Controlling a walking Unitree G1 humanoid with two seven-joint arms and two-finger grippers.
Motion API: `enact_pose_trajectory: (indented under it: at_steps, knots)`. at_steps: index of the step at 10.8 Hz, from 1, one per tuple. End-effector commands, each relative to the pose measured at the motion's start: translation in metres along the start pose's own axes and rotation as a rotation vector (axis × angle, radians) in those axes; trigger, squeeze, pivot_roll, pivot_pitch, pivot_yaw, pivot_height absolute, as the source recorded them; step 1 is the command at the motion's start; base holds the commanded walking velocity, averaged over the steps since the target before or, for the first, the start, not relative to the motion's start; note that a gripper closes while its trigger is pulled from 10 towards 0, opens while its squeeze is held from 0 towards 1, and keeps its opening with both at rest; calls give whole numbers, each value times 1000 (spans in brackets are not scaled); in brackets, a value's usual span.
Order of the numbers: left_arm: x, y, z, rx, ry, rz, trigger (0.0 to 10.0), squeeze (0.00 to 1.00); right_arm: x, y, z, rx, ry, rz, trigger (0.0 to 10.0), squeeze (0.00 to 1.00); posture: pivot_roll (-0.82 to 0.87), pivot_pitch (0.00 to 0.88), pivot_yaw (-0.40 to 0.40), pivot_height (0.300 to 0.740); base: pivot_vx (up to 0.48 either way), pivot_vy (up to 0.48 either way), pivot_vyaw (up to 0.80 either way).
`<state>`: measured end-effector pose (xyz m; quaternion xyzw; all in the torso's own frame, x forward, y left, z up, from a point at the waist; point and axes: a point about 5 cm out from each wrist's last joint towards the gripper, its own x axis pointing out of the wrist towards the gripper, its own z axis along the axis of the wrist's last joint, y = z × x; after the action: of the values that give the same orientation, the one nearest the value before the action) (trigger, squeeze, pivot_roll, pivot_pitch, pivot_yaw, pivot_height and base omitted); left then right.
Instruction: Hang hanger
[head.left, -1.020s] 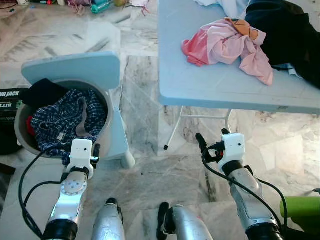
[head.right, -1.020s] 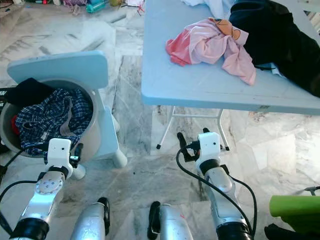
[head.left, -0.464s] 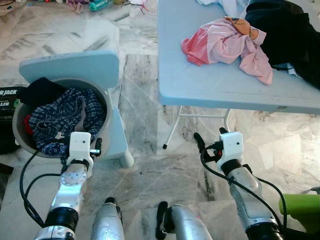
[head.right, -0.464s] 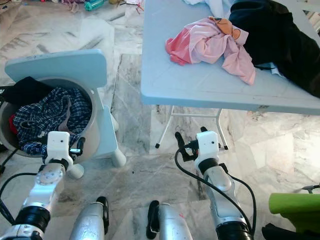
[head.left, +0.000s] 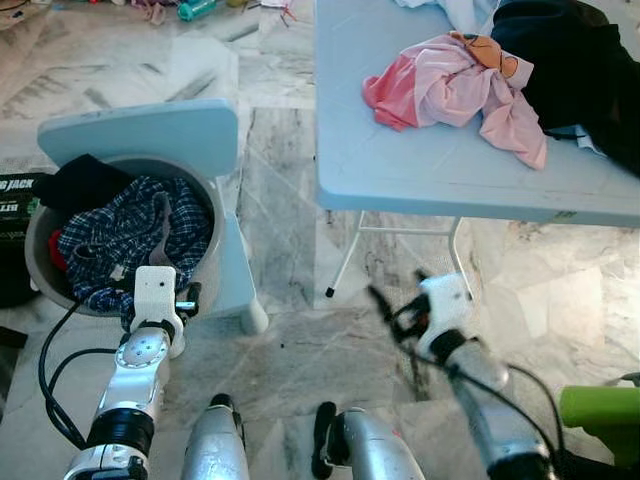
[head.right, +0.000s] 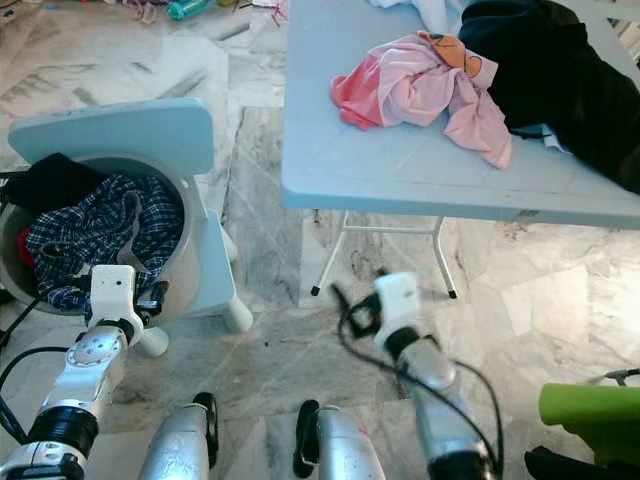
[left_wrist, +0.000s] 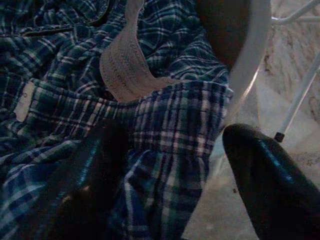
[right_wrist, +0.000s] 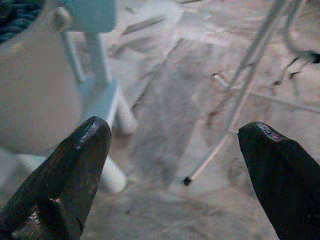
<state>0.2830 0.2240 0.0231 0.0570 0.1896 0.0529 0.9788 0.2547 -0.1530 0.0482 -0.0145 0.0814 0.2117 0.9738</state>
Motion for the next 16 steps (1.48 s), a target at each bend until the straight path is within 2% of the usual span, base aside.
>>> enact_pose_trajectory:
  at_steps: [1, 2, 4, 5, 6, 7, 8, 9, 10, 11, 15, 16]
  knots:
    - [-3, -3, -12, 5, 52, -12, 0, 0, -3, 5, 2, 18, -1, 55, 10000, 0, 18, 235, -136, 740, 0, 0, 0]
    - [-3, 0, -11, 12, 35, 9, 0, 0, -4, 12, 4, 48, -5, 147, 10000, 0, 17, 236, -136, 740, 0, 0, 0]
    - [-5, 4, -4, 21, -44, 67, 0, 0, -4, 11, 6, 56, 4, 181, 10000, 0, 19, 236, -139, 740, 0, 0, 0]
    - [-5, 5, 1, 31, -88, 92, 2078, 0, -4, 10, 6, 50, 10, 183, 10000, 0, 20, 236, -140, 740, 0, 0, 0]
    - [-6, 4, 7, 20, -134, 103, 2902, 0, -4, 11, 7, 51, 11, 190, 10000, 0, 21, 236, -141, 740, 0, 0, 0]
    - [-8, 1, 8, 22, -159, 108, 2667, 0, -3, 12, 7, 47, 12, 192, 10000, 0, 21, 234, -137, 740, 0, 0, 0]
    - [-10, 0, 7, 26, -171, 116, 1882, 0, -3, 12, 7, 47, 12, 192, 10000, 0, 21, 234, -136, 740, 0, 0, 0]
    - [-14, -2, 5, 37, -195, 138, 2314, 0, -3, 12, 7, 46, 14, 188, 10000, 0, 20, 236, -136, 740, 0, 0, 0]
    - [-16, -3, 1, 41, -192, 137, 471, 0, -3, 11, 6, 44, 16, 186, 10000, 0, 23, 237, -137, 740, 0, 0, 0]
    - [-17, -3, -4, 31, -166, 132, 0, 0, -3, 12, 6, 41, 18, 188, 10000, 0, 26, 237, -137, 740, 0, 0, 0]
    - [-18, -10, -15, -56, -88, 101, 0, 0, -2, 12, 6, 32, 19, 192, 10000, 0, 25, 236, -136, 740, 0, 0, 0]
    - [-19, -13, -18, -99, -59, 85, 0, 0, -3, 13, 5, 29, 24, 199, 10000, 0, 23, 238, -138, 740, 0, 0, 0]
